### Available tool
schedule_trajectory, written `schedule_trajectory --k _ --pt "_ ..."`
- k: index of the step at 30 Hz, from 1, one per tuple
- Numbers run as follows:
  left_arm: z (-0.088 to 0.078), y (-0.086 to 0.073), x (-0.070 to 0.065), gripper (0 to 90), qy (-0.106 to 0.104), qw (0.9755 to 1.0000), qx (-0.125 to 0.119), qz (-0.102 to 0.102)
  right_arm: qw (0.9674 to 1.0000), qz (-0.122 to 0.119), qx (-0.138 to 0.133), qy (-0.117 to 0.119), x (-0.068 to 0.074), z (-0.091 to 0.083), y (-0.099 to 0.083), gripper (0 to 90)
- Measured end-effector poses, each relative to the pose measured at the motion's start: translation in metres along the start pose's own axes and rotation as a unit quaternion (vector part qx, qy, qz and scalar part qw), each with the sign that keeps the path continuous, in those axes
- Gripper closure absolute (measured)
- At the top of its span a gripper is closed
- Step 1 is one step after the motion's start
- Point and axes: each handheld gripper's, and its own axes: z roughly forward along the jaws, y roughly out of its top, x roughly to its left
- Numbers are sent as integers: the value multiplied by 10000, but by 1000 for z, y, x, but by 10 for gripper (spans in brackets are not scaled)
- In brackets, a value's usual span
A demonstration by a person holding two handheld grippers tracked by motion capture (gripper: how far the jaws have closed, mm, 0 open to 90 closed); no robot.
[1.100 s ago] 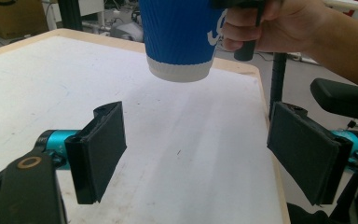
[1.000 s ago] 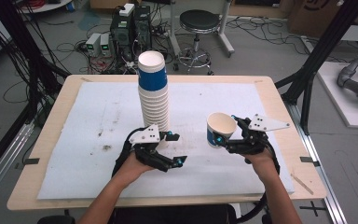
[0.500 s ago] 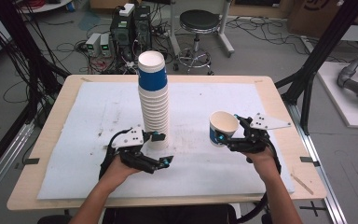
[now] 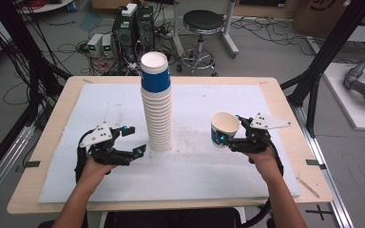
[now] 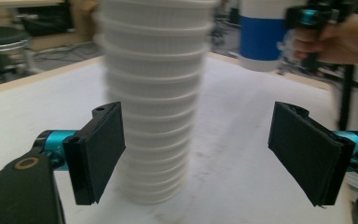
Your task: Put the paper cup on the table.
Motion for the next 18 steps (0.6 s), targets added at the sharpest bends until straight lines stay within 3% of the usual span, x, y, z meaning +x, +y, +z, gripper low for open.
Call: schedule_trajectory --k 2,6,11,18 --pt "-5 -2 9 184 268 9996 0 -38 10000 6 31 -2 -2 5 1 248" --pt "-10 -6 22 184 563 9983 6 -116 9999 -23 98 -90 -9 13 6 248" --pt "-18 -13 31 184 743 9970 -53 -198 9990 123 140 -395 -24 24 9 246" --pt "-22 -20 38 184 880 9957 -14 -305 9919 471 557 -1040 -51 43 -6 239"
